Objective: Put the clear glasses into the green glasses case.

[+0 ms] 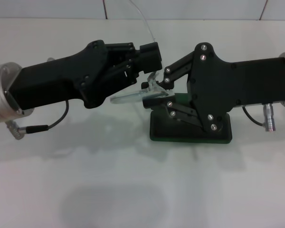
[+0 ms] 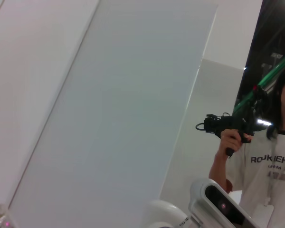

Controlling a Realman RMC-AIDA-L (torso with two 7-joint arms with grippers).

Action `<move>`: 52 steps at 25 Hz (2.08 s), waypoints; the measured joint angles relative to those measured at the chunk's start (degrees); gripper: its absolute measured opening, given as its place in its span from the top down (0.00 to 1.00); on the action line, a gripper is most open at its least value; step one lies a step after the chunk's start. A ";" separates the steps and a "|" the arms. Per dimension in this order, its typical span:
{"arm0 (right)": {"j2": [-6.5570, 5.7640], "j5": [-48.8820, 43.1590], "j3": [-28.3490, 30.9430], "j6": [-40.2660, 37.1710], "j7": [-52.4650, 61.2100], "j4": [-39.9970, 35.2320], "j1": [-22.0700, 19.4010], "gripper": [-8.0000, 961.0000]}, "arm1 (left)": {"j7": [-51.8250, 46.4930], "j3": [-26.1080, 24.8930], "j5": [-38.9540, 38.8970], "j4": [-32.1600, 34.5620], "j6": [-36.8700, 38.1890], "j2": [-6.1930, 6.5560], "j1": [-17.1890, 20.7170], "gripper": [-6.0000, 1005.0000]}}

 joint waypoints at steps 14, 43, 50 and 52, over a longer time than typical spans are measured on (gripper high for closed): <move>0.00 1.05 -0.09 -0.41 -0.81 1.17 -0.16 0.87 | 0.67 -0.51 -1.73 -1.71 1.52 0.11 -0.13 0.87; -0.07 1.41 0.06 -1.90 -1.51 2.32 0.16 0.87 | 2.32 -9.61 -0.72 -5.02 1.52 0.28 -0.27 0.87; -0.09 3.57 0.26 -6.05 -4.89 2.26 -0.65 0.87 | 2.92 -13.52 -0.12 -7.89 1.00 1.54 -0.23 0.87; -0.10 4.35 0.36 -7.62 -5.89 2.22 -0.88 0.87 | 3.01 -13.57 -0.11 -8.09 0.61 1.73 -0.14 0.87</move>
